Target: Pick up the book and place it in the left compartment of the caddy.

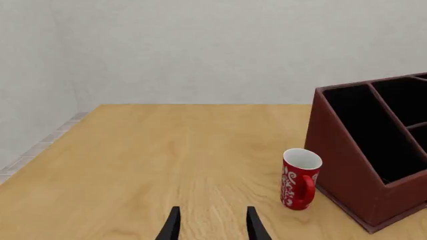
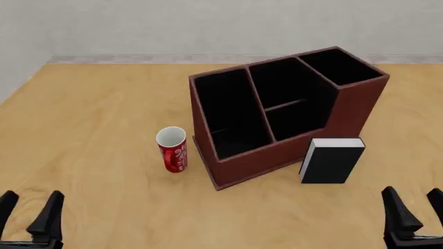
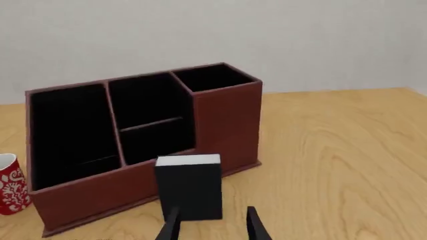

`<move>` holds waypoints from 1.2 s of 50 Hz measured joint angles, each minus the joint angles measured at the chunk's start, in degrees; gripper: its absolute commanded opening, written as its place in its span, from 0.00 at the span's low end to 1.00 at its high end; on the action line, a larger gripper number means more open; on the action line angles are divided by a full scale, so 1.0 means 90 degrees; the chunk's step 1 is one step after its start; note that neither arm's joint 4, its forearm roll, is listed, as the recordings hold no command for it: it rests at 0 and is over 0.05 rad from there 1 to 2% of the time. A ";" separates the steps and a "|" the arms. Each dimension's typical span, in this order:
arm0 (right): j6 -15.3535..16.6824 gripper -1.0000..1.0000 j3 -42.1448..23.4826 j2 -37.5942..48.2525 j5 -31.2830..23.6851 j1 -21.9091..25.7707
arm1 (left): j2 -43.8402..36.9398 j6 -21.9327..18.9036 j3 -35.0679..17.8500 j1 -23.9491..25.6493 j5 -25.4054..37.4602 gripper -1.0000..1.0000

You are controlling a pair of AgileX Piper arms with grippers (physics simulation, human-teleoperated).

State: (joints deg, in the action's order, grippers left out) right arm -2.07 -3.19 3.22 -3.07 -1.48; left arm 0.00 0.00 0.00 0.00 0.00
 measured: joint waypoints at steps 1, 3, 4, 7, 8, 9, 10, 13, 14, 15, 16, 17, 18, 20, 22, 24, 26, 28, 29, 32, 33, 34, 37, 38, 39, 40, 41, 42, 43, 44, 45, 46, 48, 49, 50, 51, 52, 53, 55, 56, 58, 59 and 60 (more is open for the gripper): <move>0.0026 1.00 0.0031 -0.0030 0.0032 0.0022 | 0.0000 0.0000 0.0000 0.0000 0.0000 1.00; 0.0072 1.00 0.0084 -0.0083 0.0082 0.0060 | 0.0000 0.0000 0.0000 0.0000 0.0000 1.00; 0.0136 1.00 0.0064 -0.0105 0.0056 0.0091 | 0.0000 0.0000 0.0000 0.0000 0.0000 1.00; 0.0312 1.00 -0.0028 -0.0164 -0.0039 0.0175 | 0.0000 0.0000 0.0000 0.0000 0.0000 1.00; 0.0370 1.00 -0.0065 -0.0180 -0.0078 0.0198 | 0.0000 0.0000 0.0000 0.0000 0.0000 1.00; 0.0422 1.00 -0.0099 -0.0195 -0.0114 0.0219 | 0.0000 0.0000 0.0000 0.0000 0.0000 1.00; 0.0474 1.00 -0.0137 -0.0208 -0.0157 0.0237 | 0.0000 0.0000 0.0000 0.0000 0.0000 1.00; 0.0599 1.00 -0.0236 -0.0239 -0.0274 0.0275 | 0.0000 0.0000 0.0000 0.0000 0.0000 1.00; 0.0634 1.00 -0.0268 -0.0248 -0.0311 0.0283 | 0.0000 0.0000 0.0000 0.0000 0.0000 1.00; 0.0665 1.00 -0.0296 -0.0257 -0.0345 0.0289 | 0.0000 0.0000 0.0000 0.0000 0.0000 1.00; 0.0690 1.00 -0.0320 -0.0265 -0.0375 0.0295 | 0.0000 0.0000 0.0000 0.0000 0.0000 1.00; 0.0715 1.00 -0.0341 -0.0272 -0.0404 0.0301 | 0.0000 0.0000 0.0000 0.0000 0.0000 1.00; 0.0737 1.00 -0.0362 -0.0279 -0.0432 0.0307 | 0.0000 0.0000 0.0000 0.0000 0.0000 1.00; 0.0774 1.00 -0.0402 -0.0289 -0.0487 0.0324 | 0.0000 0.0000 0.0000 0.0000 0.0000 1.00; 0.0807 1.00 -0.0440 -0.0297 -0.0538 0.0343 | 0.0000 0.0000 0.0000 0.0000 0.0000 1.00; 0.0854 1.00 -0.0485 -0.0298 -0.0596 0.0374 | 0.0000 0.0000 0.0000 0.0000 0.0000 1.00; 0.0919 1.00 -0.0544 -0.0288 -0.0663 0.0423 | 0.0000 0.0000 0.0000 0.0000 0.0000 1.00; 0.1002 1.00 -0.0619 -0.0257 -0.0735 0.0480 | 0.0000 0.0000 0.0000 0.0000 0.0000 1.00; 0.1049 1.00 -0.0661 -0.0234 -0.0771 0.0510 | 0.0000 0.0000 0.0000 0.0000 0.0000 1.00; 0.1219 1.00 -0.0805 -0.0137 -0.0885 0.0598 | 0.0000 0.0000 0.0000 0.0000 0.0000 1.00; 0.1281 1.00 -0.0863 -0.0095 -0.0927 0.0626 | 0.0000 0.0000 0.0000 0.0000 0.0000 1.00; 0.1343 1.00 -0.0924 -0.0048 -0.0970 0.0654 | 0.0000 0.0000 0.0000 0.0000 0.0000 1.00; 0.1542 1.00 -0.1113 0.0100 -0.1103 0.0731 | 0.0000 0.0000 0.0000 0.0000 0.0000 1.00; 0.1609 1.00 -0.1179 0.0152 -0.1152 0.0757 | 0.0000 0.0000 0.0000 0.0000 0.0000 1.00; 0.1678 1.00 -0.1247 0.0205 -0.1203 0.0785 | 0.0000 0.0000 0.0000 0.0000 0.0000 1.00; 0.1742 1.00 -0.1314 0.0257 -0.1254 0.0812 | 0.0000 0.0000 0.0000 0.0000 0.0000 1.00; 0.1800 1.00 -0.1376 0.0304 -0.1301 0.0837 | 0.0000 0.0000 0.0000 0.0000 0.0000 1.00; 0.1857 1.00 -0.1449 0.0357 -0.1356 0.0862 | 0.0000 0.0000 0.0000 0.0000 0.0000 1.00; 0.1908 1.00 -0.1517 0.0407 -0.1405 0.0886 | 0.0000 0.0000 0.0000 0.0000 0.0000 1.00; 0.1966 1.00 -0.1581 0.0456 -0.1453 0.0907 | 0.0000 0.0000 0.0000 0.0000 0.0000 1.00; 0.2030 1.00 -0.1645 0.0504 -0.1501 0.0930 | 0.0000 0.0000 0.0000 0.0000 0.0000 1.00; 0.2088 1.00 -0.1709 0.0553 -0.1549 0.0950 | 0.0000 0.0000 0.0000 0.0000 0.0000 1.00; 0.2218 1.00 -0.1832 0.0651 -0.1646 0.0996 | 0.0000 0.0000 0.0000 0.0000 0.0000 1.00; 0.2278 1.00 -0.1891 0.0699 -0.1694 0.1018 | 0.0000 0.0000 0.0000 0.0000 0.0000 1.00; 0.2337 1.00 -0.1953 0.0748 -0.1743 0.1039 | 0.0000 0.0000 0.0000 0.0000 0.0000 1.00; 0.2395 1.00 -0.2012 0.0796 -0.1789 0.1059 | 0.0000 0.0000 0.0000 0.0000 0.0000 1.00; 0.2447 1.00 -0.2065 0.0840 -0.1831 0.1077 | 0.0000 0.0000 0.0000 0.0000 0.0000 1.00; 0.2501 1.00 -0.2116 0.0883 -0.1873 0.1095 | 0.0000 0.0000 0.0000 0.0000 0.0000 1.00; 0.2603 1.00 -0.2224 0.0970 -0.1963 0.1131 | 0.0000 0.0000 0.0000 0.0000 0.0000 1.00; 0.2655 1.00 -0.2275 0.1012 -0.2007 0.1149 | 0.0000 0.0000 0.0000 0.0000 0.0000 1.00; 0.2761 1.00 -0.2379 0.1097 -0.2102 0.1186 | 0.0000 0.0000 0.0000 0.0000 0.0000 1.00; 0.2815 1.00 -0.2429 0.1142 -0.2151 0.1207 | 0.0000 0.0000 0.0000 0.0000 0.0000 1.00; 0.2872 1.00 -0.2476 0.1187 -0.2199 0.1226 | 0.0000 0.0000 0.0000 0.0000 0.0000 1.00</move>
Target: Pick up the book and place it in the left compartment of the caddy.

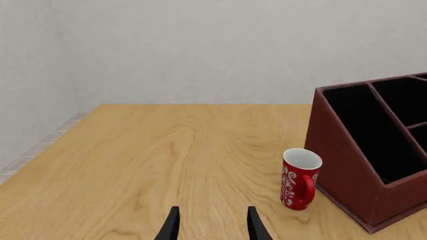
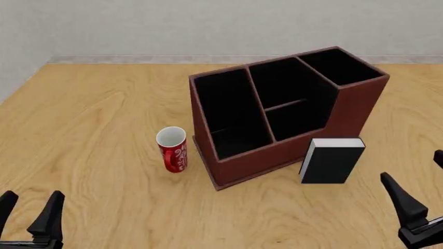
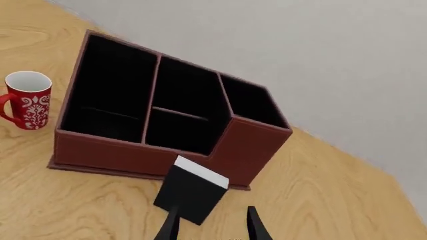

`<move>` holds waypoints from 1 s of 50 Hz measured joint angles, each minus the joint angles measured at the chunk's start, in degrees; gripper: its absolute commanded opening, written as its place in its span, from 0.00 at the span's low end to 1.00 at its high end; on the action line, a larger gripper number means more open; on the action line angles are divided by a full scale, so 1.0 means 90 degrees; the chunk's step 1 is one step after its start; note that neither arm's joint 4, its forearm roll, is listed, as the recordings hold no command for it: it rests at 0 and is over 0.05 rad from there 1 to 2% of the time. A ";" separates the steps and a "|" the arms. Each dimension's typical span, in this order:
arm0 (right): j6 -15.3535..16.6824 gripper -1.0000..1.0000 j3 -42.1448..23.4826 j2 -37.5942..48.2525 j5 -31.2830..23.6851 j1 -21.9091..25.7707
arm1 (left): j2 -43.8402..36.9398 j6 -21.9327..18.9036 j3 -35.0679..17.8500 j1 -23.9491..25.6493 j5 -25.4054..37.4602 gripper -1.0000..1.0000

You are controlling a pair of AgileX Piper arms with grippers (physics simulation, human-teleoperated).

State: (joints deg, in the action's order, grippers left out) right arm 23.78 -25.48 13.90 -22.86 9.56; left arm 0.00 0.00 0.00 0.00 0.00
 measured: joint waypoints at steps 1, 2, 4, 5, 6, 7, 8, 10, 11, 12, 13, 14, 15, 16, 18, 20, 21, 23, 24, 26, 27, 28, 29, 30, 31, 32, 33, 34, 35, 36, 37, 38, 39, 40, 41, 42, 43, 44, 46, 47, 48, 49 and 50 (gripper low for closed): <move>0.0059 1.00 -0.0044 0.0044 -0.0045 0.0018 | 0.0000 0.0000 0.0000 0.0000 0.0000 1.00; 0.0119 1.00 -0.0089 0.0090 -0.0095 0.0039 | 0.0000 0.0000 0.0000 0.0000 0.0000 1.00; 0.0239 1.00 -0.0174 0.0177 -0.0191 0.0075 | 0.0000 0.0000 0.0000 0.0000 0.0000 1.00; 0.0307 1.00 -0.0219 0.0224 -0.0244 0.0089 | 0.0000 0.0000 0.0000 0.0000 0.0000 1.00; 0.0378 1.00 -0.0264 0.0270 -0.0297 0.0104 | 0.0000 0.0000 0.0000 0.0000 0.0000 1.00; 0.0450 1.00 -0.0309 0.0317 -0.0353 0.0117 | 0.0000 0.0000 0.0000 0.0000 0.0000 1.00; 0.0524 1.00 -0.0360 0.0363 -0.0414 0.0130 | 0.0000 0.0000 0.0000 0.0000 0.0000 1.00; 0.0670 1.00 -0.0467 0.0456 -0.0534 0.0151 | 0.0000 0.0000 0.0000 0.0000 0.0000 1.00; 0.0745 1.00 -0.0521 0.0501 -0.0592 0.0159 | 0.0000 0.0000 0.0000 0.0000 0.0000 1.00; 0.0886 1.00 -0.0638 0.0593 -0.0693 0.0166 | 0.0000 0.0000 0.0000 0.0000 0.0000 1.00; 0.1014 1.00 -0.0758 0.0686 -0.0788 0.0173 | 0.0000 0.0000 0.0000 0.0000 0.0000 1.00; 0.1136 1.00 -0.0871 0.0774 -0.0877 0.0179 | 0.0000 0.0000 0.0000 0.0000 0.0000 1.00; 0.1251 1.00 -0.0980 0.0860 -0.0961 0.0183 | 0.0000 0.0000 0.0000 0.0000 0.0000 1.00; 0.1359 1.00 -0.1082 0.0942 -0.1037 0.0186 | 0.0000 0.0000 0.0000 0.0000 0.0000 1.00; 0.1561 1.00 -0.1267 0.1095 -0.1176 0.0190 | 0.0000 0.0000 0.0000 0.0000 0.0000 1.00; 0.1741 1.00 -0.1428 0.1233 -0.1299 0.0198 | 0.0000 0.0000 0.0000 0.0000 0.0000 1.00; 0.1821 1.00 -0.1499 0.1294 -0.1354 0.0202 | 0.0000 0.0000 0.0000 0.0000 0.0000 1.00; 0.1976 1.00 -0.1619 0.1409 -0.1451 0.0210 | 0.0000 0.0000 0.0000 0.0000 0.0000 1.00; 0.2054 1.00 -0.1668 0.1462 -0.1496 0.0215 | 0.0000 0.0000 0.0000 0.0000 0.0000 1.00; 0.2206 1.00 -0.1754 0.1564 -0.1581 0.0219 | 0.0000 0.0000 0.0000 0.0000 0.0000 1.00; 0.2278 1.00 -0.1795 0.1613 -0.1621 0.0222 | 0.0000 0.0000 0.0000 0.0000 0.0000 1.00; 0.2345 1.00 -0.1835 0.1661 -0.1661 0.0230 | 0.0000 0.0000 0.0000 0.0000 0.0000 1.00; 0.2408 1.00 -0.1876 0.1709 -0.1705 0.0241 | 0.0000 0.0000 0.0000 0.0000 0.0000 1.00; 0.2465 1.00 -0.1913 0.1753 -0.1745 0.0252 | 0.0000 0.0000 0.0000 0.0000 0.0000 1.00; 0.2525 1.00 -0.1946 0.1794 -0.1783 0.0263 | 0.0000 0.0000 0.0000 0.0000 0.0000 1.00; 0.2588 1.00 -0.1974 0.1833 -0.1817 0.0271 | 0.0000 0.0000 0.0000 0.0000 0.0000 1.00; 0.2651 1.00 -0.2001 0.1872 -0.1848 0.0277 | 0.0000 0.0000 0.0000 0.0000 0.0000 1.00; 0.2712 1.00 -0.2026 0.1912 -0.1875 0.0281 | 0.0000 0.0000 0.0000 0.0000 0.0000 1.00; 0.2773 1.00 -0.2051 0.1952 -0.1899 0.0287 | 0.0000 0.0000 0.0000 0.0000 0.0000 1.00; 0.2831 1.00 -0.2074 0.1993 -0.1924 0.0293 | 0.0000 0.0000 0.0000 0.0000 0.0000 1.00; 0.2891 1.00 -0.2092 0.2030 -0.1949 0.0302 | 0.0000 0.0000 0.0000 0.0000 0.0000 1.00; 0.2945 1.00 -0.2107 0.2064 -0.1971 0.0309 | 0.0000 0.0000 0.0000 0.0000 0.0000 1.00; 0.3069 1.00 -0.2141 0.2173 -0.1987 0.0323 | 0.0000 0.0000 0.0000 0.0000 0.0000 1.00; 0.3187 1.00 -0.2170 0.2287 -0.1999 0.0334 | 0.0000 0.0000 0.0000 0.0000 0.0000 1.00; 0.3292 1.00 -0.2200 0.2396 -0.2010 0.0344 | 0.0000 0.0000 0.0000 0.0000 0.0000 1.00; 0.3387 1.00 -0.2227 0.2494 -0.2019 0.0353 | 0.0000 0.0000 0.0000 0.0000 0.0000 1.00; 0.3474 1.00 -0.2257 0.2589 -0.2027 0.0362 | 0.0000 0.0000 0.0000 0.0000 0.0000 1.00; 0.3555 1.00 -0.2284 0.2678 -0.2033 0.0368 | 0.0000 0.0000 0.0000 0.0000 0.0000 1.00; 0.3697 1.00 -0.2335 0.2841 -0.2042 0.0380 | 0.0000 0.0000 0.0000 0.0000 0.0000 1.00; 0.3759 1.00 -0.2358 0.2915 -0.2045 0.0385 | 0.0000 0.0000 0.0000 0.0000 0.0000 1.00; 0.3818 1.00 -0.2376 0.2983 -0.2048 0.0390 | 0.0000 0.0000 0.0000 0.0000 0.0000 1.00; 0.3871 1.00 -0.2392 0.3048 -0.2053 0.0395 | 0.0000 0.0000 0.0000 0.0000 0.0000 1.00; 0.3918 1.00 -0.2407 0.3109 -0.2059 0.0402 | 0.0000 0.0000 0.0000 0.0000 0.0000 1.00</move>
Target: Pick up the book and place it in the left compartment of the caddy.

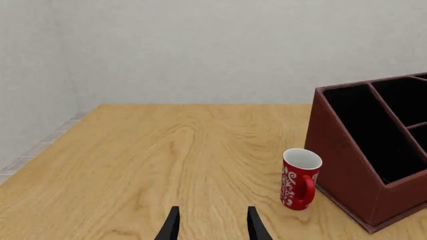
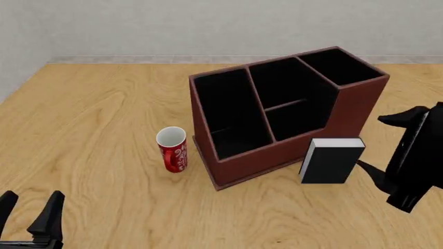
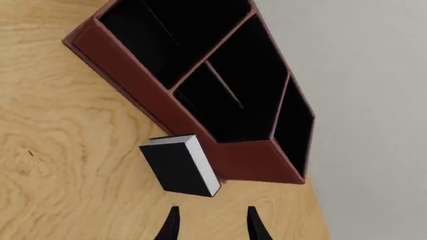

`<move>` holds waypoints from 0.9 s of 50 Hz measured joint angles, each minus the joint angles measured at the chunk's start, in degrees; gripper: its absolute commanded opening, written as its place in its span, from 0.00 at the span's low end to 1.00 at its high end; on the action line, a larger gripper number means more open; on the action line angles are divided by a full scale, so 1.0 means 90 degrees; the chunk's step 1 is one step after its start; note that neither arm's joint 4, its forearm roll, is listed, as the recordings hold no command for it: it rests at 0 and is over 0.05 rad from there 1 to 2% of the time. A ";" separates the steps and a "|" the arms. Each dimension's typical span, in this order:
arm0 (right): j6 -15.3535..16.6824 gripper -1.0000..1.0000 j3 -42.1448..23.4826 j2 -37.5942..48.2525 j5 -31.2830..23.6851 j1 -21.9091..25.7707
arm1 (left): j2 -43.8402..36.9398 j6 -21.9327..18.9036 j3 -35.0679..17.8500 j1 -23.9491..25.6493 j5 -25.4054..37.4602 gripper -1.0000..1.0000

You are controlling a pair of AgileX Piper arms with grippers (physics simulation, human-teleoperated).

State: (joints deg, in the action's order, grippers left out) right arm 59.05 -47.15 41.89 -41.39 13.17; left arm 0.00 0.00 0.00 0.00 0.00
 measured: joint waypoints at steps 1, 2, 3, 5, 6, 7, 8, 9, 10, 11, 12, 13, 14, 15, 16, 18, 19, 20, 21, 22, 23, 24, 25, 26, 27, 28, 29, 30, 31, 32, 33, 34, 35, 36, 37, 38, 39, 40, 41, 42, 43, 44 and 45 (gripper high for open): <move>0.0046 1.00 -0.0012 0.0058 -0.0004 0.0005 | 0.0000 0.0000 0.0000 0.0000 0.0000 1.00; 0.0090 1.00 -0.0023 0.0113 -0.0007 0.0007 | 0.0000 0.0000 0.0000 0.0000 0.0000 1.00; 0.0144 1.00 -0.0040 0.0172 -0.0020 0.0010 | 0.0000 0.0000 0.0000 0.0000 0.0000 1.00; 0.0240 1.00 -0.0072 0.0284 -0.0046 0.0016 | 0.0000 0.0000 0.0000 0.0000 0.0000 1.00; 0.0286 1.00 -0.0089 0.0337 -0.0057 0.0016 | 0.0000 0.0000 0.0000 0.0000 0.0000 1.00; 0.0331 1.00 -0.0104 0.0387 -0.0069 0.0017 | 0.0000 0.0000 0.0000 0.0000 0.0000 1.00; 0.0372 1.00 -0.0119 0.0435 -0.0081 0.0019 | 0.0000 0.0000 0.0000 0.0000 0.0000 1.00; 0.0411 1.00 -0.0135 0.0482 -0.0093 0.0021 | 0.0000 0.0000 0.0000 0.0000 0.0000 1.00; 0.0450 1.00 -0.0149 0.0526 -0.0103 0.0022 | 0.0000 0.0000 0.0000 0.0000 0.0000 1.00; 0.0487 1.00 -0.0163 0.0570 -0.0111 0.0022 | 0.0000 0.0000 0.0000 0.0000 0.0000 1.00; 0.0521 1.00 -0.0175 0.0611 -0.0118 0.0022 | 0.0000 0.0000 0.0000 0.0000 0.0000 1.00; 0.0552 1.00 -0.0188 0.0650 -0.0125 0.0022 | 0.0000 0.0000 0.0000 0.0000 0.0000 1.00; 0.0584 1.00 -0.0198 0.0688 -0.0130 0.0020 | 0.0000 0.0000 0.0000 0.0000 0.0000 1.00; 0.0615 1.00 -0.0208 0.0726 -0.0136 0.0019 | 0.0000 0.0000 0.0000 0.0000 0.0000 1.00; 0.0644 1.00 -0.0217 0.0762 -0.0143 0.0017 | 0.0000 0.0000 0.0000 0.0000 0.0000 1.00; 0.0699 1.00 -0.0241 0.0833 -0.0156 0.0012 | 0.0000 0.0000 0.0000 0.0000 0.0000 1.00; 0.0727 1.00 -0.0253 0.0867 -0.0163 0.0008 | 0.0000 0.0000 0.0000 0.0000 0.0000 1.00; 0.0754 1.00 -0.0264 0.0899 -0.0171 0.0002 | 0.0000 0.0000 0.0000 0.0000 0.0000 1.00; 0.0784 1.00 -0.0277 0.0937 -0.0175 -0.0007 | 0.0000 0.0000 0.0000 0.0000 0.0000 1.00; 0.0813 1.00 -0.0288 0.0975 -0.0177 -0.0017 | 0.0000 0.0000 0.0000 0.0000 0.0000 1.00; 0.0839 1.00 -0.0298 0.1012 -0.0179 -0.0025 | 0.0000 0.0000 0.0000 0.0000 0.0000 1.00; 0.0864 1.00 -0.0308 0.1049 -0.0179 -0.0035 | 0.0000 0.0000 0.0000 0.0000 0.0000 1.00; 0.0888 1.00 -0.0317 0.1084 -0.0178 -0.0044 | 0.0000 0.0000 0.0000 0.0000 0.0000 1.00; 0.0911 1.00 -0.0323 0.1119 -0.0174 -0.0054 | 0.0000 0.0000 0.0000 0.0000 0.0000 1.00; 0.0941 1.00 -0.0323 0.1152 -0.0166 -0.0069 | 0.0000 0.0000 0.0000 0.0000 0.0000 1.00; 0.0969 1.00 -0.0321 0.1184 -0.0157 -0.0084 | 0.0000 0.0000 0.0000 0.0000 0.0000 1.00; 0.0994 1.00 -0.0320 0.1214 -0.0149 -0.0098 | 0.0000 0.0000 0.0000 0.0000 0.0000 1.00; 0.1013 1.00 -0.0321 0.1248 -0.0138 -0.0109 | 0.0000 0.0000 0.0000 0.0000 0.0000 1.00; 0.1032 1.00 -0.0322 0.1281 -0.0125 -0.0120 | 0.0000 0.0000 0.0000 0.0000 0.0000 1.00; 0.1046 1.00 -0.0324 0.1316 -0.0111 -0.0129 | 0.0000 0.0000 0.0000 0.0000 0.0000 1.00; 0.1058 1.00 -0.0325 0.1350 -0.0096 -0.0138 | 0.0000 0.0000 0.0000 0.0000 0.0000 1.00; 0.1070 1.00 -0.0324 0.1382 -0.0080 -0.0146 | 0.0000 0.0000 0.0000 0.0000 0.0000 1.00; 0.1080 1.00 -0.0324 0.1415 -0.0064 -0.0153 | 0.0000 0.0000 0.0000 0.0000 0.0000 1.00; 0.1088 1.00 -0.0325 0.1445 -0.0050 -0.0160 | 0.0000 0.0000 0.0000 0.0000 0.0000 1.00; 0.1096 1.00 -0.0325 0.1475 -0.0035 -0.0166 | 0.0000 0.0000 0.0000 0.0000 0.0000 1.00; 0.1104 1.00 -0.0325 0.1504 -0.0019 -0.0172 | 0.0000 0.0000 0.0000 0.0000 0.0000 1.00; 0.1111 1.00 -0.0326 0.1533 -0.0004 -0.0177 | 0.0000 0.0000 0.0000 0.0000 0.0000 1.00; 0.1115 1.00 -0.0329 0.1562 0.0010 -0.0180 | 0.0000 0.0000 0.0000 0.0000 0.0000 1.00; 0.1121 1.00 -0.0331 0.1590 0.0027 -0.0184 | 0.0000 0.0000 0.0000 0.0000 0.0000 1.00; 0.1126 1.00 -0.0333 0.1618 0.0042 -0.0187 | 0.0000 0.0000 0.0000 0.0000 0.0000 1.00; 0.1130 1.00 -0.0337 0.1647 0.0056 -0.0189 | 0.0000 0.0000 0.0000 0.0000 0.0000 1.00; 0.1134 1.00 -0.0341 0.1676 0.0073 -0.0193 | 0.0000 0.0000 0.0000 0.0000 0.0000 1.00; 0.1140 1.00 -0.0344 0.1705 0.0092 -0.0197 | 0.0000 0.0000 0.0000 0.0000 0.0000 1.00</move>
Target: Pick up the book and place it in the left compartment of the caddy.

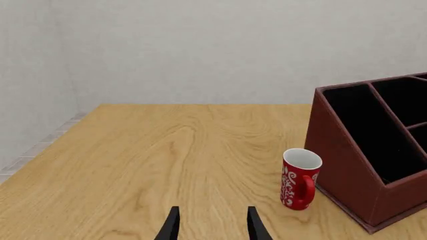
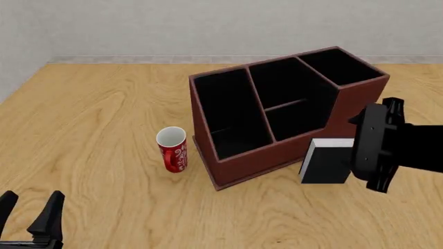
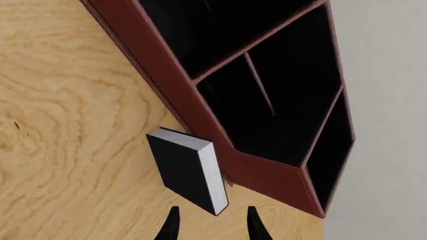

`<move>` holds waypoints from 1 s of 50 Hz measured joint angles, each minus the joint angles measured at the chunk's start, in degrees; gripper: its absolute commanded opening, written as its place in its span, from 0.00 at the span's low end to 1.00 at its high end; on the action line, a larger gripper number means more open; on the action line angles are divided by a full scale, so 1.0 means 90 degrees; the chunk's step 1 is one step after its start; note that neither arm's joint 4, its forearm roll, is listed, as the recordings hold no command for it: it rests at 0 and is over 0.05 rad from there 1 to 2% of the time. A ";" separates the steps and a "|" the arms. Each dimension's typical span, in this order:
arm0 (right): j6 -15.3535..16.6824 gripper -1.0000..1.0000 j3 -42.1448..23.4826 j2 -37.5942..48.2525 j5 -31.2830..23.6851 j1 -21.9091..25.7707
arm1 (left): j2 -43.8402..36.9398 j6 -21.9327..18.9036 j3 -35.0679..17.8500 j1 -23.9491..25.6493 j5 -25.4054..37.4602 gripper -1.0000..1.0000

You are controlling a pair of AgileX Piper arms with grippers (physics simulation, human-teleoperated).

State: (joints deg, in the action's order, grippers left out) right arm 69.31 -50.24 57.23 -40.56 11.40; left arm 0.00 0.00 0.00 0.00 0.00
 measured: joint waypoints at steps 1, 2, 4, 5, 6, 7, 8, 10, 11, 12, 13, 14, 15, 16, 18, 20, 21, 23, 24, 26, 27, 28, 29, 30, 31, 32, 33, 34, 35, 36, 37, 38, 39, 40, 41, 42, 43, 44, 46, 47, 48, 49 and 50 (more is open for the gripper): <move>0.0003 1.00 -0.0001 0.0030 0.0020 -0.0003 | 0.0000 0.0000 0.0000 0.0000 0.0000 1.00; 0.0006 1.00 -0.0003 0.0060 0.0040 -0.0006 | 0.0000 0.0000 0.0000 0.0000 0.0000 1.00; 0.0013 1.00 -0.0004 0.0115 0.0079 -0.0012 | 0.0000 0.0000 0.0000 0.0000 0.0000 1.00; 0.0015 1.00 -0.0004 0.0141 0.0098 -0.0014 | 0.0000 0.0000 0.0000 0.0000 0.0000 1.00; 0.0016 1.00 -0.0006 0.0169 0.0117 -0.0015 | 0.0000 0.0000 0.0000 0.0000 0.0000 1.00; 0.0018 1.00 -0.0007 0.0196 0.0136 -0.0017 | 0.0000 0.0000 0.0000 0.0000 0.0000 1.00; 0.0020 1.00 -0.0008 0.0224 0.0157 -0.0019 | 0.0000 0.0000 0.0000 0.0000 0.0000 1.00; 0.0024 1.00 -0.0013 0.0284 0.0197 -0.0022 | 0.0000 0.0000 0.0000 0.0000 0.0000 1.00; 0.0026 1.00 -0.0017 0.0315 0.0217 -0.0024 | 0.0000 0.0000 0.0000 0.0000 0.0000 1.00; 0.0026 1.00 -0.0023 0.0346 0.0235 -0.0025 | 0.0000 0.0000 0.0000 0.0000 0.0000 1.00; 0.0024 1.00 -0.0029 0.0377 0.0253 -0.0024 | 0.0000 0.0000 0.0000 0.0000 0.0000 1.00; 0.0024 1.00 -0.0033 0.0408 0.0273 -0.0023 | 0.0000 0.0000 0.0000 0.0000 0.0000 1.00; 0.0021 1.00 -0.0038 0.0439 0.0292 -0.0022 | 0.0000 0.0000 0.0000 0.0000 0.0000 1.00; 0.0019 1.00 -0.0042 0.0467 0.0310 -0.0021 | 0.0000 0.0000 0.0000 0.0000 0.0000 1.00; 0.0008 1.00 -0.0049 0.0523 0.0343 -0.0014 | 0.0000 0.0000 0.0000 0.0000 0.0000 1.00; -0.0006 1.00 -0.0052 0.0577 0.0378 -0.0007 | 0.0000 0.0000 0.0000 0.0000 0.0000 1.00; -0.0017 1.00 -0.0052 0.0606 0.0396 -0.0003 | 0.0000 0.0000 0.0000 0.0000 0.0000 1.00; -0.0038 1.00 -0.0051 0.0663 0.0431 0.0004 | 0.0000 0.0000 0.0000 0.0000 0.0000 1.00; -0.0050 1.00 -0.0052 0.0693 0.0449 0.0006 | 0.0000 0.0000 0.0000 0.0000 0.0000 1.00; -0.0070 1.00 -0.0055 0.0751 0.0483 0.0009 | 0.0000 0.0000 0.0000 0.0000 0.0000 1.00; -0.0080 1.00 -0.0056 0.0778 0.0498 0.0009 | 0.0000 0.0000 0.0000 0.0000 0.0000 1.00; -0.0090 1.00 -0.0058 0.0804 0.0512 0.0009 | 0.0000 0.0000 0.0000 0.0000 0.0000 1.00; -0.0105 1.00 -0.0065 0.0833 0.0525 0.0010 | 0.0000 0.0000 0.0000 0.0000 0.0000 1.00; -0.0116 1.00 -0.0070 0.0862 0.0539 0.0008 | 0.0000 0.0000 0.0000 0.0000 0.0000 1.00; -0.0115 1.00 -0.0067 0.0890 0.0563 -0.0001 | 0.0000 0.0000 0.0000 0.0000 0.0000 1.00; -0.0121 1.00 -0.0067 0.0918 0.0583 -0.0004 | 0.0000 0.0000 0.0000 0.0000 0.0000 1.00; -0.0137 1.00 -0.0072 0.0947 0.0597 -0.0001 | 0.0000 0.0000 0.0000 0.0000 0.0000 1.00; -0.0148 1.00 -0.0074 0.0974 0.0615 0.0000 | 0.0000 0.0000 0.0000 0.0000 0.0000 1.00; -0.0157 1.00 -0.0075 0.0999 0.0630 0.0001 | 0.0000 0.0000 0.0000 0.0000 0.0000 1.00; -0.0165 1.00 -0.0073 0.1024 0.0649 0.0002 | 0.0000 0.0000 0.0000 0.0000 0.0000 1.00; -0.0173 1.00 -0.0071 0.1048 0.0665 0.0004 | 0.0000 0.0000 0.0000 0.0000 0.0000 1.00; -0.0179 1.00 -0.0067 0.1071 0.0681 0.0005 | 0.0000 0.0000 0.0000 0.0000 0.0000 1.00; -0.0185 1.00 -0.0065 0.1094 0.0698 0.0006 | 0.0000 0.0000 0.0000 0.0000 0.0000 1.00; -0.0190 1.00 -0.0062 0.1117 0.0715 0.0005 | 0.0000 0.0000 0.0000 0.0000 0.0000 1.00; -0.0195 1.00 -0.0060 0.1138 0.0730 0.0006 | 0.0000 0.0000 0.0000 0.0000 0.0000 1.00; -0.0199 1.00 -0.0055 0.1158 0.0745 0.0006 | 0.0000 0.0000 0.0000 0.0000 0.0000 1.00; -0.0203 1.00 -0.0050 0.1177 0.0760 0.0005 | 0.0000 0.0000 0.0000 0.0000 0.0000 1.00; -0.0207 1.00 -0.0046 0.1196 0.0774 0.0005 | 0.0000 0.0000 0.0000 0.0000 0.0000 1.00; -0.0220 1.00 -0.0036 0.1230 0.0802 0.0009 | 0.0000 0.0000 0.0000 0.0000 0.0000 1.00; -0.0226 1.00 -0.0029 0.1246 0.0817 0.0011 | 0.0000 0.0000 0.0000 0.0000 0.0000 1.00; -0.0231 1.00 -0.0022 0.1261 0.0830 0.0014 | 0.0000 0.0000 0.0000 0.0000 0.0000 1.00; -0.0238 1.00 -0.0016 0.1275 0.0843 0.0017 | 0.0000 0.0000 0.0000 0.0000 0.0000 1.00; -0.0245 1.00 -0.0010 0.1290 0.0855 0.0020 | 0.0000 0.0000 0.0000 0.0000 0.0000 1.00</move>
State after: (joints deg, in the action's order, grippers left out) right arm 67.10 -50.33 68.84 -32.87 11.58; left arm 0.00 0.00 0.00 0.00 0.00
